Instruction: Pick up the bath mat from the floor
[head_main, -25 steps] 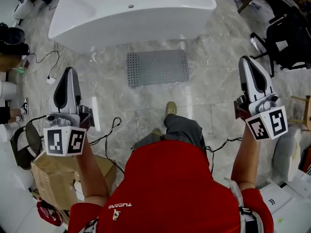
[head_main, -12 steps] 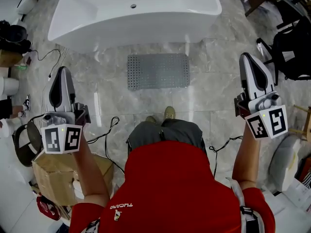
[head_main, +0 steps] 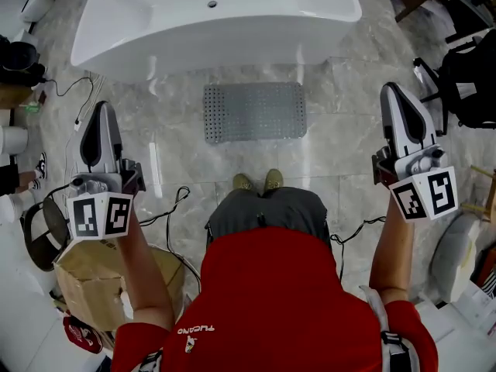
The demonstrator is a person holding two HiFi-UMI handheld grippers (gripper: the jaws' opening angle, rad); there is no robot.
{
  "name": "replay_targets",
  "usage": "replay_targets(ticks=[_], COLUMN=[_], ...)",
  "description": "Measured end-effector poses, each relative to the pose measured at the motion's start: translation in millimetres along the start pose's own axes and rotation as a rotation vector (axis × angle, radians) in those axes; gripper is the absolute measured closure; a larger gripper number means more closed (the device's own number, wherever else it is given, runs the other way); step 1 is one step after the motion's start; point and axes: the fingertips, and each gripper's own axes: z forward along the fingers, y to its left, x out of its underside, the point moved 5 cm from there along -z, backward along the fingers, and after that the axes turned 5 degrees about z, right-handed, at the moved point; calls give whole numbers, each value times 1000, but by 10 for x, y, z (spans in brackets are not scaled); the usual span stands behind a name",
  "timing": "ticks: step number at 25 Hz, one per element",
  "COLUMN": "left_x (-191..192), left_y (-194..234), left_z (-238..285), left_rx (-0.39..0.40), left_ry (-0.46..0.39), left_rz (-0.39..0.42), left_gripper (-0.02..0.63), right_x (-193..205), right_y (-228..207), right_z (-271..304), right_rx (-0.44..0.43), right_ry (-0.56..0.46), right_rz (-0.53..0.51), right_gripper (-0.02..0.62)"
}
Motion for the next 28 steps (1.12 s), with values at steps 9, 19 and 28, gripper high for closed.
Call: replay_targets(ticks=[9, 19, 28], left_x=[596, 1317, 2019], left_y=[129, 141, 84], left_z=[185, 355, 559], left_rx=[18, 2, 0], left_ry=[3, 13, 15], left_rz=[-12, -27, -23], left_gripper=[601, 601, 601], right_x=[511, 1195, 1891], right_y=[30, -110, -310], right_z=[227, 462, 687], right_rx=[21, 23, 31], right_ry=[26, 48, 47], right_rz=[-3, 18, 13], right_gripper=[592, 592, 592])
